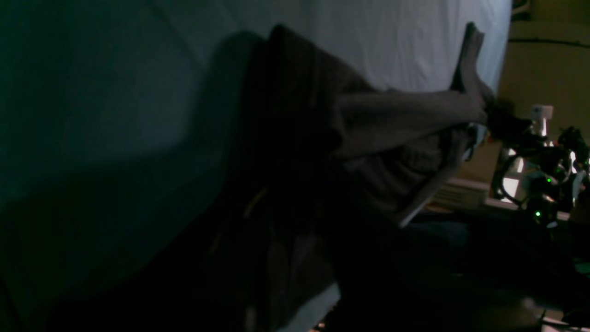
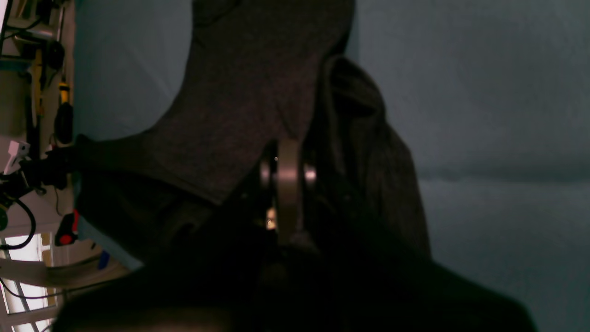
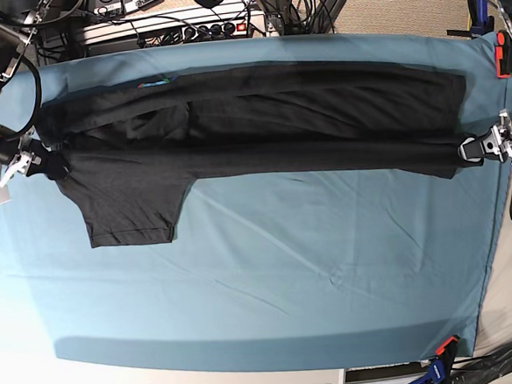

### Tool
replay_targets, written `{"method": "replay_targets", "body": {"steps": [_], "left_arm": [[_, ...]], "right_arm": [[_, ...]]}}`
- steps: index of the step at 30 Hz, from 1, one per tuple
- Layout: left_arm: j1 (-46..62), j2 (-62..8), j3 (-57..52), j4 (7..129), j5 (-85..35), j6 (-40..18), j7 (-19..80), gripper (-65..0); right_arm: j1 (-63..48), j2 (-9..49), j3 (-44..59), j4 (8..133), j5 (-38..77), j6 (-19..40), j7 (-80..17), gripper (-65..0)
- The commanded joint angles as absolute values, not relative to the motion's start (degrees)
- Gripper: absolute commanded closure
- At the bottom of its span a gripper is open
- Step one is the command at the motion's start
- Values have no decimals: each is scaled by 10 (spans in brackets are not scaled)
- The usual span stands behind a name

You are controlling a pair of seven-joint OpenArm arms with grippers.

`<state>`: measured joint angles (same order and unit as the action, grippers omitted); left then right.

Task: Fold the T-shirt properly
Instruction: 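Lift the hem edge with both grippers and fold it over the shirt, then lower the folded edge and adjust the right gripper at the sleeve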

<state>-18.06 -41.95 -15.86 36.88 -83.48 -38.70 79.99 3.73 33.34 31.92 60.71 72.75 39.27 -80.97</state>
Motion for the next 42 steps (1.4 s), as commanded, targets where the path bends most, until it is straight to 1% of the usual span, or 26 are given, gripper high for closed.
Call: {"method": "replay_targets", "body": {"steps": [1, 17, 18, 19, 20, 21, 22, 23, 24, 29, 30, 35, 39, 42], "left_arm": [[-188, -439, -161, 377, -850, -388, 800, 0], [-157, -440, -161, 377, -850, -390, 788, 0], [-157, -440, -161, 377, -850, -391, 785, -37], [-157, -440, -161, 377, -850, -395, 784, -104], [-157, -440, -161, 377, -850, -400, 784, -173], [-157, -440, -161, 377, -850, -400, 781, -237], [-157, -440, -161, 377, -850, -400, 779, -284], [-157, -441, -161, 377, -850, -400, 775, -308], [-157, -441, -161, 377, -850, -400, 775, -310], [-160, -449, -161, 377, -850, -400, 771, -310], [-161, -450, -161, 378, -850, -400, 771, -309], [-162, -446, -161, 419, -850, -389, 771, -309], [-162, -446, -161, 468, -850, -391, 773, -309], [-162, -446, -161, 493, -850, -400, 776, -309]], "right_arm": [[44, 352, 324, 616, 740, 400, -800, 0], [44, 352, 324, 616, 734, 400, -800, 0], [44, 352, 324, 616, 730, 400, -800, 0], [44, 352, 324, 616, 725, 400, -800, 0], [44, 352, 324, 616, 721, 400, -800, -28], [44, 352, 324, 616, 720, 400, -800, -106], [44, 352, 324, 616, 720, 400, -800, -176], [44, 352, 324, 616, 720, 400, -800, -225], [45, 352, 324, 616, 720, 400, -800, -242], [65, 350, 331, 616, 710, 400, -800, -243], [76, 347, 338, 616, 694, 400, -796, -243], [163, 304, 386, 614, 541, 400, -683, -243], [225, 263, 390, 589, 456, 400, -651, -243], [269, 244, 390, 522, 423, 400, -632, -243]]}}
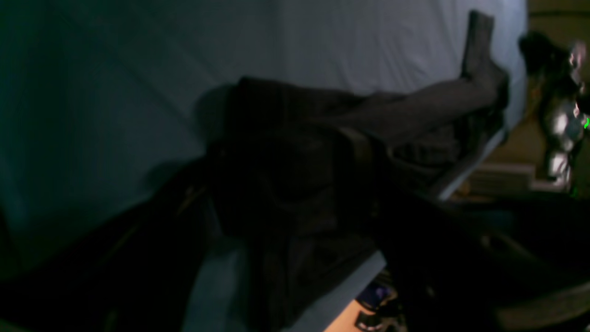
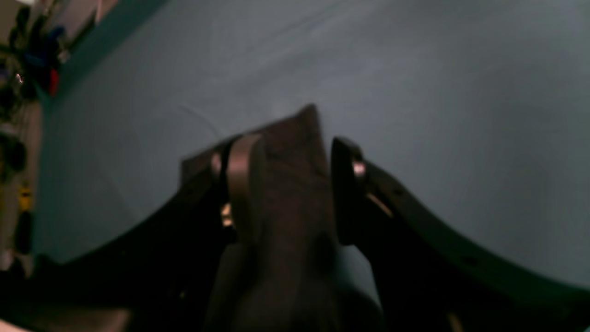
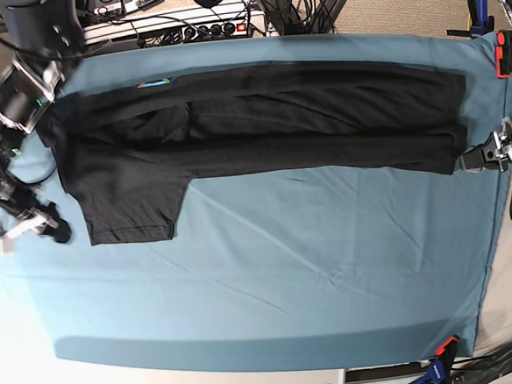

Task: Fold the T-shirt properly
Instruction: 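Lower the folded edge and adjust the right gripper at the sleeve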

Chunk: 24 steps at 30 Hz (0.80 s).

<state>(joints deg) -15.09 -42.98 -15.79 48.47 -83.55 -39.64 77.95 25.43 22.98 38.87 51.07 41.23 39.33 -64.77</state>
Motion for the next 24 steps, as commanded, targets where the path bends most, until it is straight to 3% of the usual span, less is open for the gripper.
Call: {"method": "replay_targets", "body": {"steps": [1, 6, 13, 19, 24], "left_arm": [[-162, -446, -161, 498, -850, -400, 776, -309], [-162, -446, -161, 500, -850, -400, 776, -309], [-162, -446, -161, 500, -850, -400, 776, -309], [-162, -446, -161, 500, -850, -400, 776, -309], [-162, -446, -161, 500, -850, -400, 775, -309]], "right_arm": [[284, 243, 390, 492, 416, 400, -622, -243], [342, 247, 390, 357, 368, 400, -583, -243], [347, 244, 390, 344, 198, 348, -504, -243], [342, 243, 384, 344, 211, 347, -524, -243], [333, 243, 317, 344, 231, 347, -565, -243]]}}
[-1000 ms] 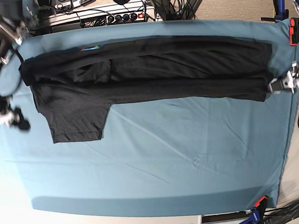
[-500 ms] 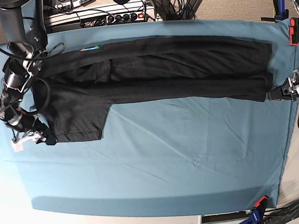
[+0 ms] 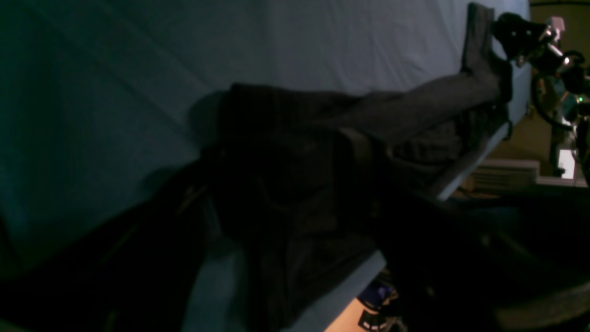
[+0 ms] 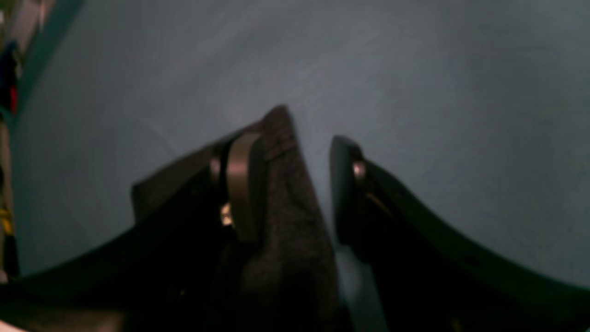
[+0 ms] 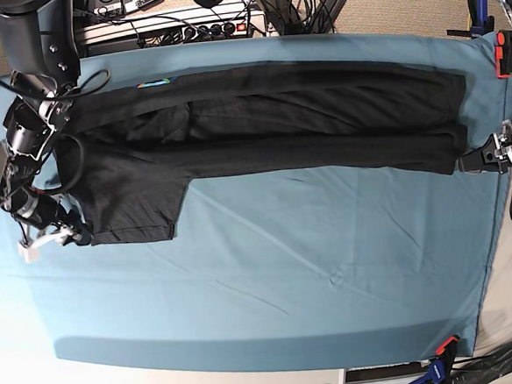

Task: Fold the T-shirt properly
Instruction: 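Lower the folded edge and adjust the right gripper at the sleeve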

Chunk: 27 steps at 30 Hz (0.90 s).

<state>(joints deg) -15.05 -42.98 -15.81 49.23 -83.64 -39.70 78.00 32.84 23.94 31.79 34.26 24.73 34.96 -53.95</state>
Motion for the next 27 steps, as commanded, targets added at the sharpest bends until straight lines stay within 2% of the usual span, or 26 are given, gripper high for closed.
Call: {"method": "replay_targets", "body": {"steps": [1, 6, 8, 11, 17, 23, 27], "left_arm": [[-162, -446, -161, 500, -850, -400, 776, -309], [-162, -446, -161, 500, -850, -400, 776, -309], [-162, -446, -161, 500, -850, -400, 776, -309], [-162, -446, -161, 500, -850, -400, 775, -309], [-162, -446, -161, 500, -850, -400, 775, -309], [-162, -446, -161, 500, -850, -400, 771, -309], [-162, -444, -161, 500, -850, -400, 769, -309]], "right_arm": [[330, 243, 296, 344, 229, 347, -566, -243], [329, 243, 203, 344, 229, 347, -566, -221], [330, 243, 179, 345, 229, 346, -566, -156], [332, 243, 165, 347, 229, 347, -567, -7], [327, 244, 165, 426, 229, 364, -617, 0], [277, 244, 165, 627, 229, 368, -716, 0], [207, 244, 165, 775, 231, 366, -729, 0]]}}
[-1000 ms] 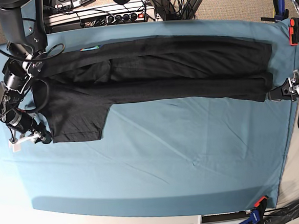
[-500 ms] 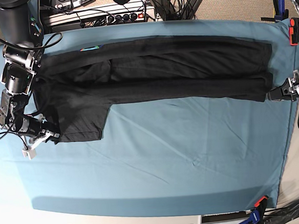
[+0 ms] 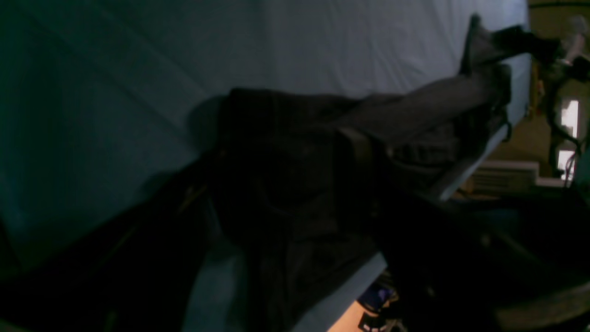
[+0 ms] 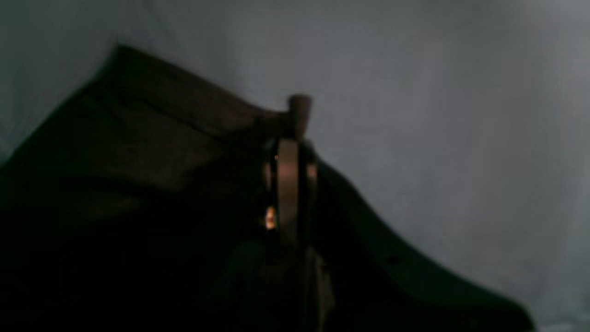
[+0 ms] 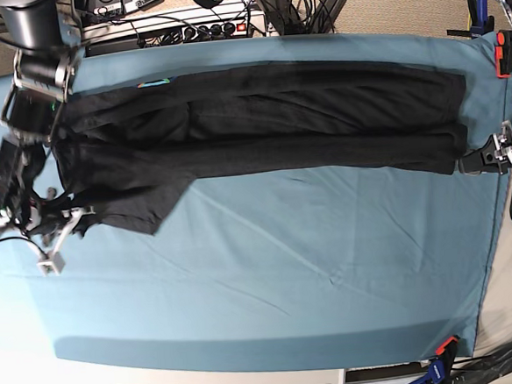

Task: Fold the T-shirt properly
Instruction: 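Lower the folded edge and adjust the right gripper at the sleeve, then grasp the sleeve end of the black strip with the right gripper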

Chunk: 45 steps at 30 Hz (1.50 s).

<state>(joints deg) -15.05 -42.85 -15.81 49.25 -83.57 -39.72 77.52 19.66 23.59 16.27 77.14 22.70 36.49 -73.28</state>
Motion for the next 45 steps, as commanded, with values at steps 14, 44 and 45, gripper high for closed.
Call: {"method": "replay_targets", "body": {"steps": [14, 44, 45], "left_arm": [[-162, -441, -161, 500, -850, -400, 765, -309], [-162, -435, -161, 500, -850, -400, 765, -309], [-162, -435, -161, 500, -850, -400, 765, -309]], "right_arm": [[-55, 243, 164, 1051, 287, 362, -748, 0], [-276, 159, 165, 1263, 303, 349, -742, 0], [-276, 159, 165, 1263, 303, 349, -742, 0]]}}
